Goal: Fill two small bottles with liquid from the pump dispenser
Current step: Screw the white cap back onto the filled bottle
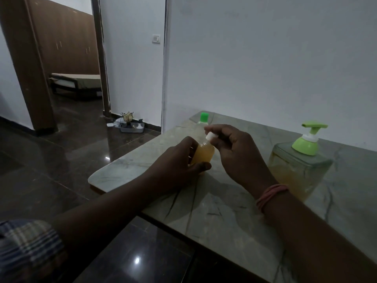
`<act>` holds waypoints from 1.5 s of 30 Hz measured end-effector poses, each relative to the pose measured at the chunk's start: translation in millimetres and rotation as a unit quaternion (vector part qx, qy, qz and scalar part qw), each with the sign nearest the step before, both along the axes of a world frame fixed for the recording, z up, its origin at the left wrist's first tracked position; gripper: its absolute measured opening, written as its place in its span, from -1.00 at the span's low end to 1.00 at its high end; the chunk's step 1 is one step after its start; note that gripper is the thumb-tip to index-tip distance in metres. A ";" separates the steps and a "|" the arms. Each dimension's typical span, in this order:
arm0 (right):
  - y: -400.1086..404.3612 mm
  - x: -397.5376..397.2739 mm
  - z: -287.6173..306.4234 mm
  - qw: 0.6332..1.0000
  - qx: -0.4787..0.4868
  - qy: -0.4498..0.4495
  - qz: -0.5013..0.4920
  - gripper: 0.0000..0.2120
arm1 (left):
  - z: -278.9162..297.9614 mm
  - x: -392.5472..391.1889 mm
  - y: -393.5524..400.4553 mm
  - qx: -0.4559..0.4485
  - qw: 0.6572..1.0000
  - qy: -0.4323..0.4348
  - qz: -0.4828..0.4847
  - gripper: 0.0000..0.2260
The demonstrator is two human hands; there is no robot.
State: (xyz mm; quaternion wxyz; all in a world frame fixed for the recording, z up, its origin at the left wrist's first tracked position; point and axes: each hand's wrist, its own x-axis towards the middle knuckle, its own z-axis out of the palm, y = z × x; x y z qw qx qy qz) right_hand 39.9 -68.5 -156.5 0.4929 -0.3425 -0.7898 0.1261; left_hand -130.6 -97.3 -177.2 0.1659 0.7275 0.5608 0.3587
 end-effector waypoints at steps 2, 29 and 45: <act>-1.0 0.1 0.8 1.000 -0.001 -0.019 0.008 -0.70 | -0.4 1.0 -0.9 0.004 1.000 -0.007 -0.005 -0.50; -12.3 -3.3 -0.8 0.984 -0.109 0.129 -0.063 -0.80 | 1.0 -0.5 0.3 -0.018 0.999 -0.049 0.006 -0.50; -8.5 -10.8 -5.3 0.992 -0.086 0.066 -0.058 -0.82 | 1.2 -0.6 0.1 0.018 1.000 -0.014 -0.004 -0.52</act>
